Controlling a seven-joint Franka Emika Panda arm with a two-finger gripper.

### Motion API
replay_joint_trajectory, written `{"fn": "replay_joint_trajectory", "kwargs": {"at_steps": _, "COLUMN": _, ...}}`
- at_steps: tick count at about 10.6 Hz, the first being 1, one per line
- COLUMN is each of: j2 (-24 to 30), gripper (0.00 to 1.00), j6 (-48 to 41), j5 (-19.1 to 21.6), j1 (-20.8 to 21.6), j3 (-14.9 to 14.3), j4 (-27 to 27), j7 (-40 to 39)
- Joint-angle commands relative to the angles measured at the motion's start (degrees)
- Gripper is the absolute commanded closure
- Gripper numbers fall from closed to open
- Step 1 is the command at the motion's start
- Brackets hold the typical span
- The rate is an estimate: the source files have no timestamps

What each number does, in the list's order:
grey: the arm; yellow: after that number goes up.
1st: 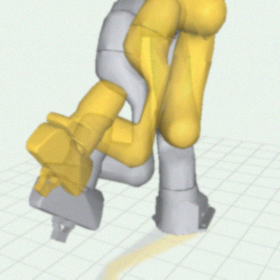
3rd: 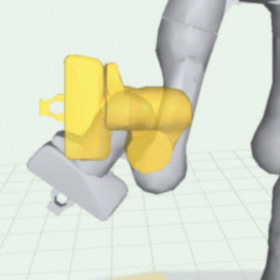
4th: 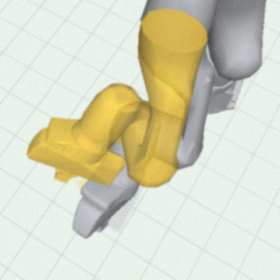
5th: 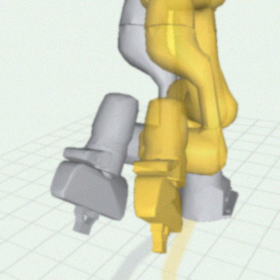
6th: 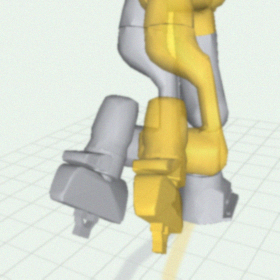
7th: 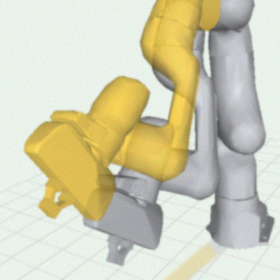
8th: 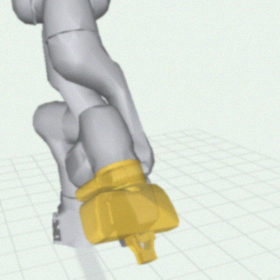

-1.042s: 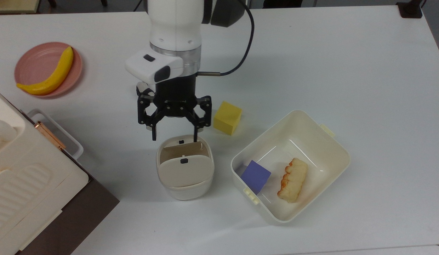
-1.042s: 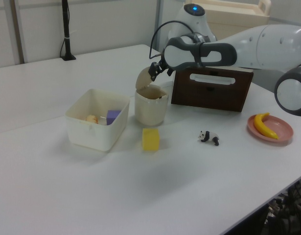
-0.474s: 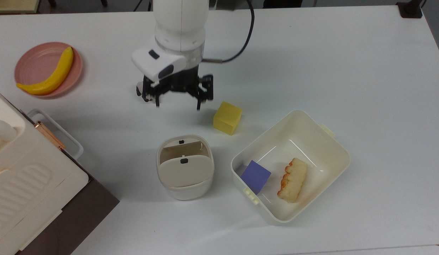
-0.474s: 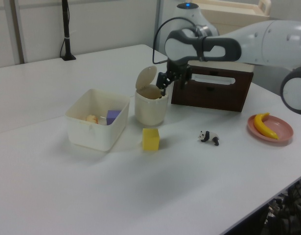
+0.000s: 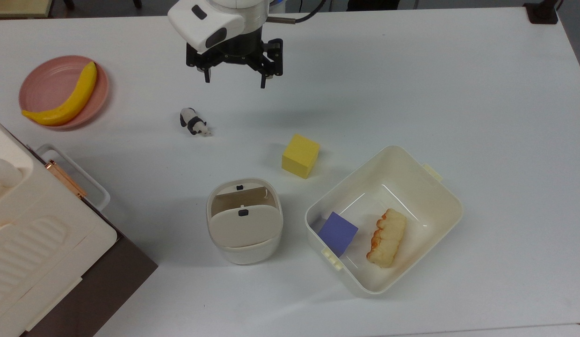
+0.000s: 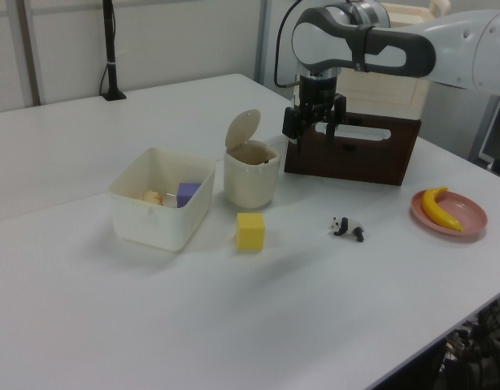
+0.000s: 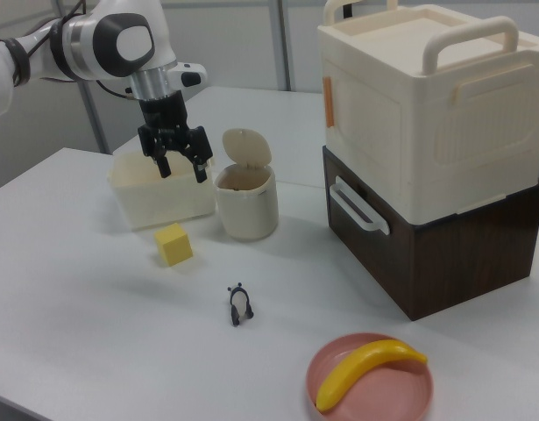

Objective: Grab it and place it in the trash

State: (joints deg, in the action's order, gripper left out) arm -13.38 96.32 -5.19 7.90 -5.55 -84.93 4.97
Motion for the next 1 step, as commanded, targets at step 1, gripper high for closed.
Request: {"fn": "replay_joint_trajectory", "kwargs": {"at_steps": 1, "j2": 1.0, "gripper": 0.00, "j6": -0.3, "j5": 1.1, "j1": 1.2, "j3": -0.2, "j4": -2.1, "j7": 0.9}}
